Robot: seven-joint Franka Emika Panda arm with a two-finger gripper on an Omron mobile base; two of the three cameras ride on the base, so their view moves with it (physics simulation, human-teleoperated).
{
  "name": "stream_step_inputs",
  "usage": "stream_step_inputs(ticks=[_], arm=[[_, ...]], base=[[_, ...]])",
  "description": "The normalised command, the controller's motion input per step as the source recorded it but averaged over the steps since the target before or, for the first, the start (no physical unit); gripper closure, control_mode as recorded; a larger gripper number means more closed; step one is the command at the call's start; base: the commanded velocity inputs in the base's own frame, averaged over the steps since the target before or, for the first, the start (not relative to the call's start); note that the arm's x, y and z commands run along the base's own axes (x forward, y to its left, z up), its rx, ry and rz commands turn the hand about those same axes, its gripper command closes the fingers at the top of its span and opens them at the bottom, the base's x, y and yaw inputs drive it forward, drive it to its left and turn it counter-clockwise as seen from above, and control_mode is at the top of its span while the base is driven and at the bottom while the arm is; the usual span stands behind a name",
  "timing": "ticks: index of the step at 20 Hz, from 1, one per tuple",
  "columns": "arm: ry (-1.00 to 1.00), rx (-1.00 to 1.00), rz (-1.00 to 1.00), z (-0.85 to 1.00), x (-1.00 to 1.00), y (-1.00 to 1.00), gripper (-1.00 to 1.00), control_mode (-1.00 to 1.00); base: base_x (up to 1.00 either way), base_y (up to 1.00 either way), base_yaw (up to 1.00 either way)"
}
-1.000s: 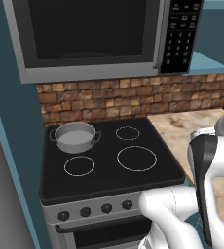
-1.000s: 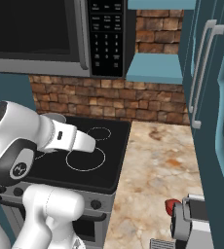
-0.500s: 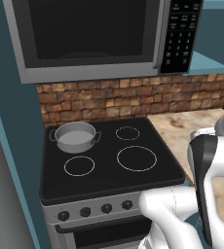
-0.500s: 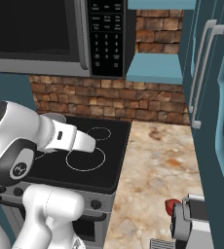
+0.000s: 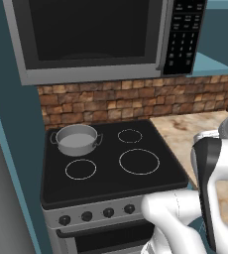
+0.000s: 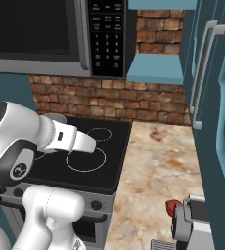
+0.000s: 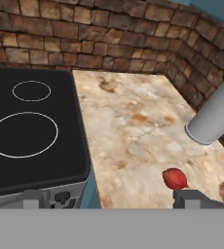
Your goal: Turn on the burner for the pot on the stove. Wait thirty seconds for the pot to heat up. Then add the onion to the pot.
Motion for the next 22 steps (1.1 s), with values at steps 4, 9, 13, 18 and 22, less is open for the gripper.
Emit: stream_step_inputs(ticks=[4,9,13,18,22], arm=[[0.0,0.0,0.0,0.0,0.0,0.0,-1.0,-1.0],[0.0,0.0,0.0,0.0,0.0,0.0,-1.0,-1.0],[0.0,0.0,0.0,0.0,0.0,0.0,-1.0,-1.0],[0.0,0.0,0.0,0.0,0.0,0.0,-1.0,-1.0],[0.0,0.0,0.0,0.0,0.0,0.0,-1.0,-1.0]], base=[[0.0,0.0,0.0],[0.0,0.0,0.0],[0.0,0.0,0.0],[0.0,0.0,0.0],[0.0,0.0,0.0]])
